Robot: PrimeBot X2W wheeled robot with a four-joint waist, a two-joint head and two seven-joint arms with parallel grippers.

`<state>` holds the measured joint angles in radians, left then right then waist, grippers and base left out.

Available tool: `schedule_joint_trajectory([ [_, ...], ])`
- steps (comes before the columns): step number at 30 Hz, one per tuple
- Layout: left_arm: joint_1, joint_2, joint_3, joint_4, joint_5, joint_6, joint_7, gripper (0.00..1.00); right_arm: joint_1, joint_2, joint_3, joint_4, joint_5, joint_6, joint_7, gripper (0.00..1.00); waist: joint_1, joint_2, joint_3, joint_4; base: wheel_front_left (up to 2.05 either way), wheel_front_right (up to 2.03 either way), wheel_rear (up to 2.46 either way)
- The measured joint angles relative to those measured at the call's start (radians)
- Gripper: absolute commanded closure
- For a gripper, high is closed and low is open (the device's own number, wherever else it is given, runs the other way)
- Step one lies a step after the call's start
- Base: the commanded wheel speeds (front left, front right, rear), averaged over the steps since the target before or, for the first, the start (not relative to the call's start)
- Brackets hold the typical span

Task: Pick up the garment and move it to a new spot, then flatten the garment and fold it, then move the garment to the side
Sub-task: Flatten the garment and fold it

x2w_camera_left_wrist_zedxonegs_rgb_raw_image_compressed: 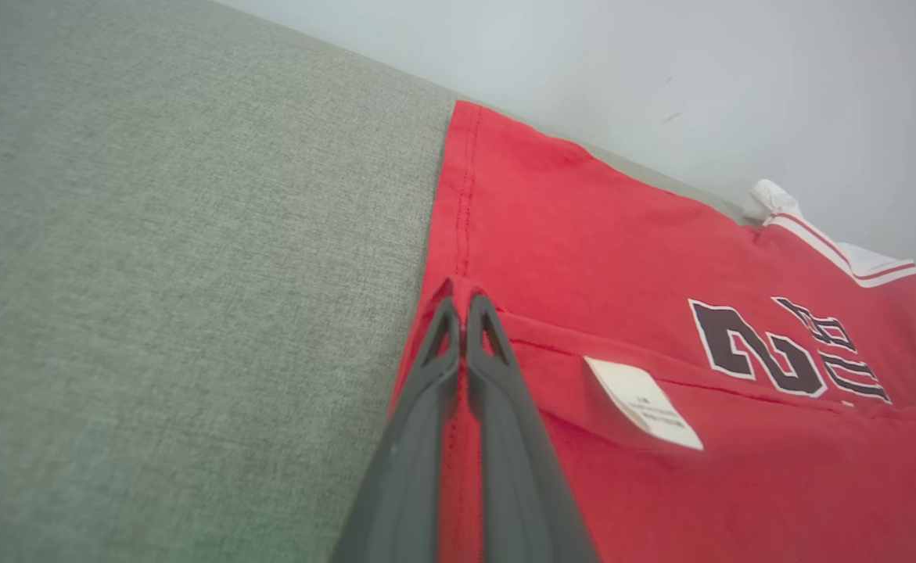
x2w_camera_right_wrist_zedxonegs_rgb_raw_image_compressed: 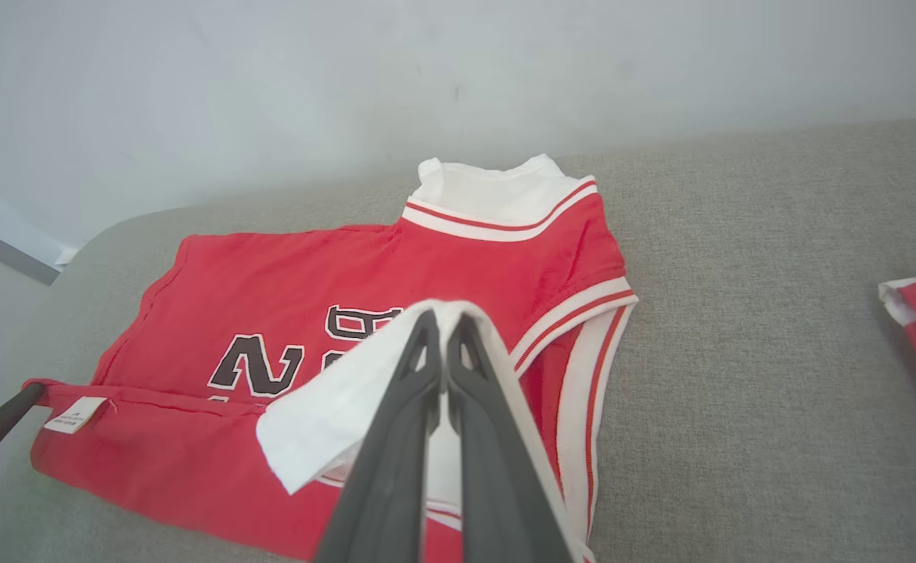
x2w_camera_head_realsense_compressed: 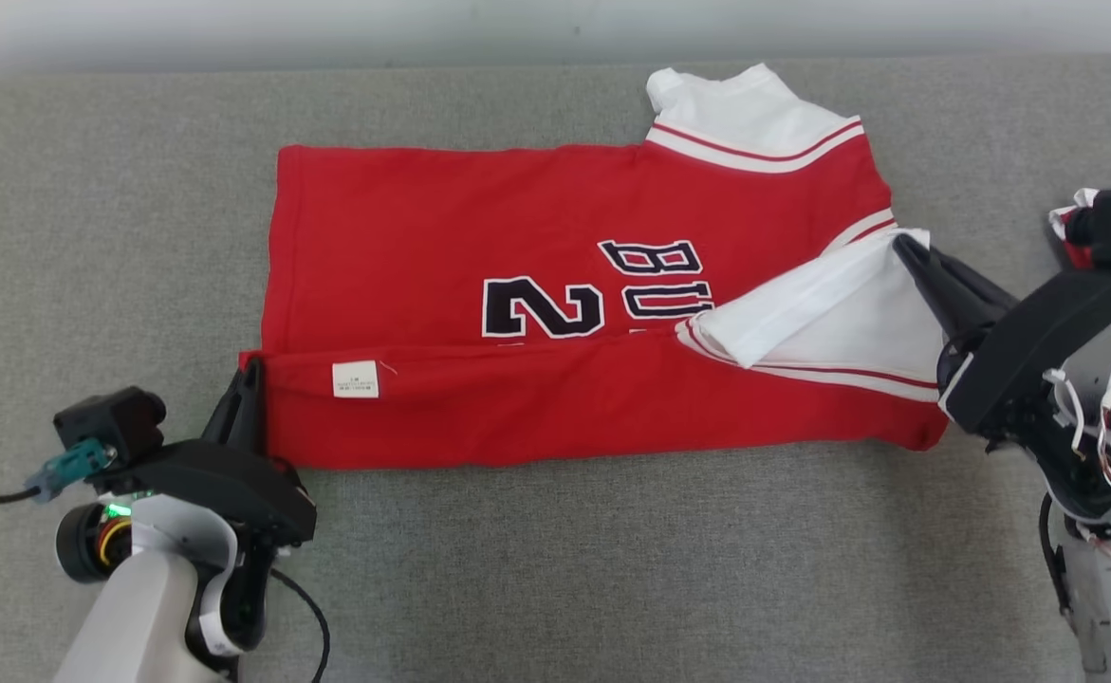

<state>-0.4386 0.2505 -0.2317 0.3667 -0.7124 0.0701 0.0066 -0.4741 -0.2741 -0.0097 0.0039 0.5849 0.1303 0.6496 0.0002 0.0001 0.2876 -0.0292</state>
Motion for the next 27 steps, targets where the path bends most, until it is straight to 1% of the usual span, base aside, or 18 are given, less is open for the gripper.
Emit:
schedule_joint_trajectory([
  [3, -0.026, -0.005, -0.007, 0.030, 0.006, -0.008, -0.010, 1.00, -0.027, -0.024, 0.018, 0.034, 0.002, 0.000, -0.030, 1.00, 0.0000, 0.0000, 0.012, 0.002, 0.00, 0.00, 0.00],
  [12, -0.061, -0.018, -0.018, 0.090, 0.008, -0.018, -0.041, 1.00, -0.087, -0.055, 0.082, 0.125, 0.019, 0.000, -0.092, 1.00, -0.0001, 0.0000, 0.029, 0.012, 0.00, 0.00, 0.00],
  [13, -0.061, -0.018, -0.019, 0.095, 0.009, -0.018, -0.042, 0.59, -0.093, -0.057, 0.086, 0.140, 0.021, 0.000, -0.101, 1.00, -0.0002, 0.0000, 0.030, 0.013, 0.00, 0.00, 0.00],
  [14, -0.064, -0.018, -0.020, 0.100, 0.009, -0.019, -0.047, 0.11, -0.100, -0.058, 0.088, 0.147, 0.021, 0.000, -0.119, 0.95, -0.0002, 0.0000, 0.030, 0.015, 0.00, 0.00, 0.00],
  [15, -0.070, -0.019, -0.021, 0.105, 0.012, -0.022, -0.050, 0.00, -0.107, -0.060, 0.090, 0.155, 0.021, 0.000, -0.134, 0.00, -0.0001, 0.0000, 0.031, 0.017, 0.00, 0.00, 0.00],
  [19, -0.078, -0.015, -0.030, 0.116, 0.032, -0.026, -0.070, 0.00, -0.119, -0.059, 0.101, 0.188, 0.020, 0.000, -0.177, 0.00, -0.0002, 0.0000, 0.025, 0.022, 0.00, 0.00, 0.00],
  [21, -0.076, -0.005, -0.035, 0.118, 0.046, -0.022, -0.080, 0.00, -0.120, -0.053, 0.101, 0.192, 0.023, 0.000, -0.190, 0.00, -0.0002, 0.0000, 0.019, 0.024, 0.00, 0.00, 0.00],
  [27, -0.019, 0.031, -0.051, 0.096, 0.069, -0.016, -0.094, 0.00, -0.091, -0.059, 0.083, 0.145, 0.047, 0.000, -0.165, 0.00, -0.0002, 0.0000, -0.011, 0.026, 0.00, 0.00, 0.00],
])
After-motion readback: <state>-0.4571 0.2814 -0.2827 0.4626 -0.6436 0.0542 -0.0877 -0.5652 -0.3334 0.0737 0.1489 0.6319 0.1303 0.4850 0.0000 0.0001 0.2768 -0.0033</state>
